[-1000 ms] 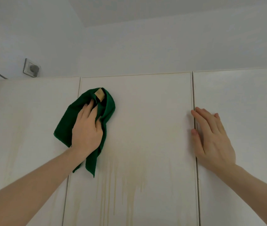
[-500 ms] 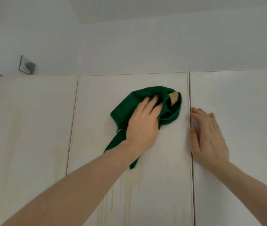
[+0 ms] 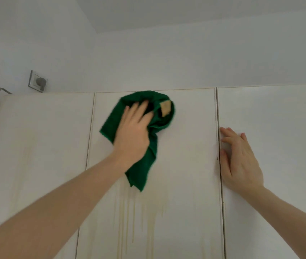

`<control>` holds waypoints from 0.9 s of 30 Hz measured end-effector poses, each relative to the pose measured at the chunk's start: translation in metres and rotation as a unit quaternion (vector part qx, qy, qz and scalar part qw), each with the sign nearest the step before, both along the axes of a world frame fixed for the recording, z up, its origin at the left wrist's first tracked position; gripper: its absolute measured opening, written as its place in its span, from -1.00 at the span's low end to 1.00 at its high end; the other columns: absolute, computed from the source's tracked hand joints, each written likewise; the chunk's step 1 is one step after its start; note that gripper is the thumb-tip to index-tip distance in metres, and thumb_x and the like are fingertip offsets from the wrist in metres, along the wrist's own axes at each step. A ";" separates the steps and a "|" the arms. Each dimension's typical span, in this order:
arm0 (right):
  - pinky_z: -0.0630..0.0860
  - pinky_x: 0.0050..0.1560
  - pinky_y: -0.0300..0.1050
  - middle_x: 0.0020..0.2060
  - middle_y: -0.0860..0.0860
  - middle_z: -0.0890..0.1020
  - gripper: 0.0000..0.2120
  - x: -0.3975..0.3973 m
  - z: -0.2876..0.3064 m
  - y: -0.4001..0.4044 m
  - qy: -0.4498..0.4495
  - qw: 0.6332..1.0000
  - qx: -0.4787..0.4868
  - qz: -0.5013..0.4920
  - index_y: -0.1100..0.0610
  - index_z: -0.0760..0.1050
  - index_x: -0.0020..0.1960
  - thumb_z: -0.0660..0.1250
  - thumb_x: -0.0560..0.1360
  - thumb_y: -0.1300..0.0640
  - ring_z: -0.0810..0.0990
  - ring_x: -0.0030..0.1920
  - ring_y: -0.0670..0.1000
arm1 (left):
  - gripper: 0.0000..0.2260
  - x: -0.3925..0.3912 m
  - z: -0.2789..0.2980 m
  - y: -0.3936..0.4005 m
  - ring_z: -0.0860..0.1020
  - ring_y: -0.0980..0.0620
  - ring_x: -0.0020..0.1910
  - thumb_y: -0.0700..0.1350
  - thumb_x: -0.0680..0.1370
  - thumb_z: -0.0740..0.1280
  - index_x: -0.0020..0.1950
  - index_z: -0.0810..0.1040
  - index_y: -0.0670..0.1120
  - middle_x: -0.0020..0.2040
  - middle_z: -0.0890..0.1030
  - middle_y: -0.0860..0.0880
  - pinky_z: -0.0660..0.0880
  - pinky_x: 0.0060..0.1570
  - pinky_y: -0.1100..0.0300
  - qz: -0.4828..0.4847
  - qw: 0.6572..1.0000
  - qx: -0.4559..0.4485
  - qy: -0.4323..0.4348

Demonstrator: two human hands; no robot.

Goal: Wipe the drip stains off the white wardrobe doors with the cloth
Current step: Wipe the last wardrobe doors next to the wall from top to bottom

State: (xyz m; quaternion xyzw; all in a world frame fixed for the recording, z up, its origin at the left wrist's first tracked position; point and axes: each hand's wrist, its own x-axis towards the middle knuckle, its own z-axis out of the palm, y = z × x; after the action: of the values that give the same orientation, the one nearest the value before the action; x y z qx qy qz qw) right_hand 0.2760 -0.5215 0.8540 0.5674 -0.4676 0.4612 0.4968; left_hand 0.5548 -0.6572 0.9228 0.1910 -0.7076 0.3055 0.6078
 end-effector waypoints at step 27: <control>0.11 0.62 0.18 0.48 0.10 0.45 -0.71 -0.001 -0.002 -0.005 0.015 0.999 -0.019 -0.036 0.22 0.47 0.28 0.19 0.58 0.27 0.34 0.55 0.13 | -0.54 0.066 -0.043 -0.091 0.16 -0.31 0.54 -0.21 0.66 0.17 0.56 0.23 -0.24 0.56 0.24 -0.27 0.11 0.56 -0.15 0.033 0.988 0.109 0.107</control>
State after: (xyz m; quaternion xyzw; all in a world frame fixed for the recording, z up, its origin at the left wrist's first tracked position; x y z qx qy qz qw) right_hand 0.2749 -0.5265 0.8519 0.5475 -0.4710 0.4437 0.5307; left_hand 0.6210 -0.7481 0.8794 0.3106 -0.6611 0.2243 0.6451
